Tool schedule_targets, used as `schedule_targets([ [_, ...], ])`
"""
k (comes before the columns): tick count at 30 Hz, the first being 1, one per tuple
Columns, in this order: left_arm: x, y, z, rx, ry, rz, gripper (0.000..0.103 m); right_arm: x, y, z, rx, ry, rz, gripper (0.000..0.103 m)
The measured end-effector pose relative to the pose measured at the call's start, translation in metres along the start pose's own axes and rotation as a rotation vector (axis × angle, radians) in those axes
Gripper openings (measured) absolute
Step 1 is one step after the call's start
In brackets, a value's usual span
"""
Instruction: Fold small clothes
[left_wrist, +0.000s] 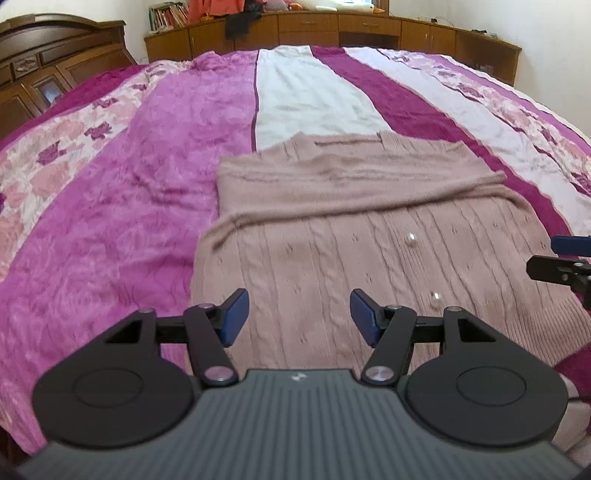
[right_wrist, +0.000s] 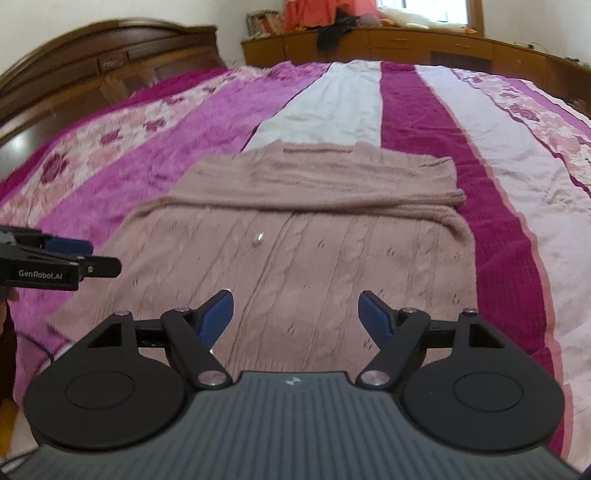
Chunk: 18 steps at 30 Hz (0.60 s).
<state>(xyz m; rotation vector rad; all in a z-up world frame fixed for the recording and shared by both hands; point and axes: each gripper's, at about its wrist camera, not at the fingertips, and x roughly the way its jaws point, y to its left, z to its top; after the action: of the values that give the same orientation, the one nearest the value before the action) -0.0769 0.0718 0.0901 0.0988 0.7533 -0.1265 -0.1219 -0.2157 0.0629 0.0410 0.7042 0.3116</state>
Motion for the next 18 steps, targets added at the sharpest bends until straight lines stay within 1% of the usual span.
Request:
schedule_targets([
  [5,0.004,-0.01,-0.017,0.015,0.035,-0.024,0.062,0.008,0.018,-0.02,-0.124,0.042,-0.013,0.081],
  [10,0.01,-0.018,-0.033,0.036,0.062,-0.046,0.062,0.015,0.034,-0.037,-0.238,0.091,0.003,0.081],
  [13,0.013,-0.021,-0.039,0.039,0.078,-0.054,0.062,0.015,0.038,-0.043,-0.267,0.104,0.019,0.081],
  [18,0.015,-0.023,-0.045,0.041,0.089,-0.051,0.062,0.02,0.037,-0.046,-0.27,0.139,0.046,0.081],
])
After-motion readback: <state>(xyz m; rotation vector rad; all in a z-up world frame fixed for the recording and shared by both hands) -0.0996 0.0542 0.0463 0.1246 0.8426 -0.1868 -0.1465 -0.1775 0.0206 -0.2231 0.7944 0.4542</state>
